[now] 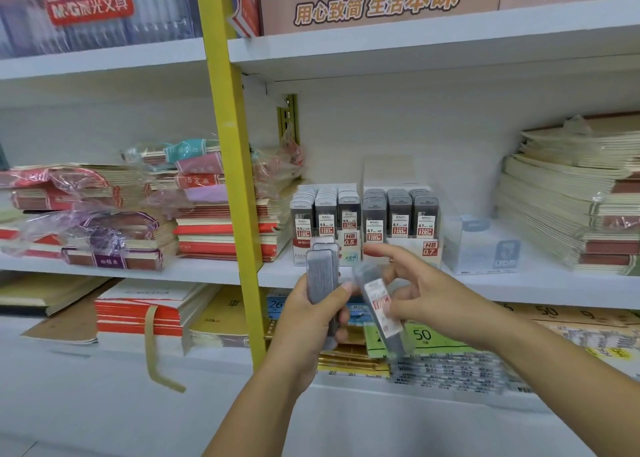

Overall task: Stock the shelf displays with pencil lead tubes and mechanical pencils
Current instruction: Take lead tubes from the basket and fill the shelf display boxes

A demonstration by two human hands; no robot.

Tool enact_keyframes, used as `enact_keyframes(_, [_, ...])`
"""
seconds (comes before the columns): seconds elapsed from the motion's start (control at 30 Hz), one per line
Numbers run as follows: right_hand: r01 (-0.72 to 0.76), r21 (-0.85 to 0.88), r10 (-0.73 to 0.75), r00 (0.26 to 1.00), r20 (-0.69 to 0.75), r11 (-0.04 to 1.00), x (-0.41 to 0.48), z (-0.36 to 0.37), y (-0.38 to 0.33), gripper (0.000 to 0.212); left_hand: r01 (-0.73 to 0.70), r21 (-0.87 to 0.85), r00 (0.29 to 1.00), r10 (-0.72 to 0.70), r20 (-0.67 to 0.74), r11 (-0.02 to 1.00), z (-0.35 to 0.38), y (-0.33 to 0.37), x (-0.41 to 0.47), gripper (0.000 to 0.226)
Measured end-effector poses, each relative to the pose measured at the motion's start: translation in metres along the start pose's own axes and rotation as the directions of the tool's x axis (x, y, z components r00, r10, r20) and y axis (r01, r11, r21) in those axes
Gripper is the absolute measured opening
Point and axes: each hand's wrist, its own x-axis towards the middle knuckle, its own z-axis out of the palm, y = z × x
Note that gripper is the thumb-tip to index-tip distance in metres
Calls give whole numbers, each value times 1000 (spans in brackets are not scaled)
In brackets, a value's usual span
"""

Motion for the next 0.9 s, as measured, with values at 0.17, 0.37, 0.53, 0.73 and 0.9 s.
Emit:
enact_keyframes(0.17, [313,-55,-301,827,-475,948,16,-20,-34,46,35,-86,997,-41,-65,996,0,-2,6,12])
enact_keyframes(0.37, [372,-399,-543,646,-537,838,39,-32,-39,44,-2,-35,997,-1,-81,999,-5,-6,16,9])
enact_keyframes(0.53, [188,-545,-462,780,-422,817,61,-34,-20,39,-30,12,997,31,-77,999,-13,-11,20,14])
enact_keyframes(0.73, [26,-745,-535,712,-454,667,73,-26,-1,36,-62,30,996,64,-66,998,-16,-13,19,13])
enact_keyframes(0.9, [-19,-733,-463,765,-449,680,63,-26,3,45,-66,21,996,67,-59,998,-14,-8,13,13])
